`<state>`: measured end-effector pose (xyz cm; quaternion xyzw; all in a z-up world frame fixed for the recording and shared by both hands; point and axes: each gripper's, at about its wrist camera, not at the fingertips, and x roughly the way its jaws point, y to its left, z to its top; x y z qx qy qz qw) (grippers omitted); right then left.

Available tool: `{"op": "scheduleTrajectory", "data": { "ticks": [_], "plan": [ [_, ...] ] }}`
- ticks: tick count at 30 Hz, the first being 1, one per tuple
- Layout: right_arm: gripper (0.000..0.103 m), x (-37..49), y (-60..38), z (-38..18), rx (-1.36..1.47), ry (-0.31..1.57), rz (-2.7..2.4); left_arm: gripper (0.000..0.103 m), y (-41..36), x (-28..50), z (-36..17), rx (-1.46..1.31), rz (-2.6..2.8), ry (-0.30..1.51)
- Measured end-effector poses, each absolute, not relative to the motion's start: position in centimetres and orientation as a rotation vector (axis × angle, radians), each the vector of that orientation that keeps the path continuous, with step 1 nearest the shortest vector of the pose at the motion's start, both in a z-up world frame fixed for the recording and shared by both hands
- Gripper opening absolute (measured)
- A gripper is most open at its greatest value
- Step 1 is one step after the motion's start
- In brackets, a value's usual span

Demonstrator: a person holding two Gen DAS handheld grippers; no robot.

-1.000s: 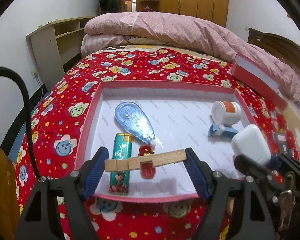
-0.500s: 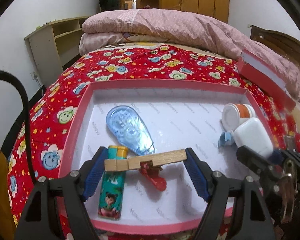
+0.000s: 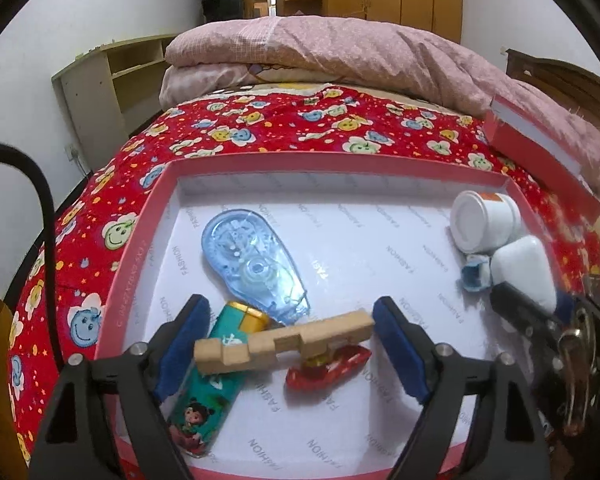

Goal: Organize rigid objects
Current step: 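Open the left tool releasing the block while the right tool releases the earbud case, then withdraw both tools from the tray toward the remaining objects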

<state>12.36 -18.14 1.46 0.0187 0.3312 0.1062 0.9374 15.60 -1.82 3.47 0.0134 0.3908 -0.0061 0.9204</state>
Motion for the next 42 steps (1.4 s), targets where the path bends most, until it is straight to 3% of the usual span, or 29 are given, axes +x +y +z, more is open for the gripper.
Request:
{"op": "scheduleTrajectory", "data": {
  "ticks": [5,16,42],
  "plan": [
    [0.048,12.4,-17.5,1.4,0.007,0.677,0.226,0.091,-2.0,15.7,3.4,0.030,-0.015,0.801],
    [0.059,11.6,-18.3,2.2,0.067,0.679,0.237,0.091,-1.8,14.6,4.7,0.029,-0.018,0.807],
    [0.065,4.7,-18.5,5.3,0.079,0.654,0.280,0.091,-1.0,6.9,8.7,0.029,-0.016,0.782]
  ]
}}
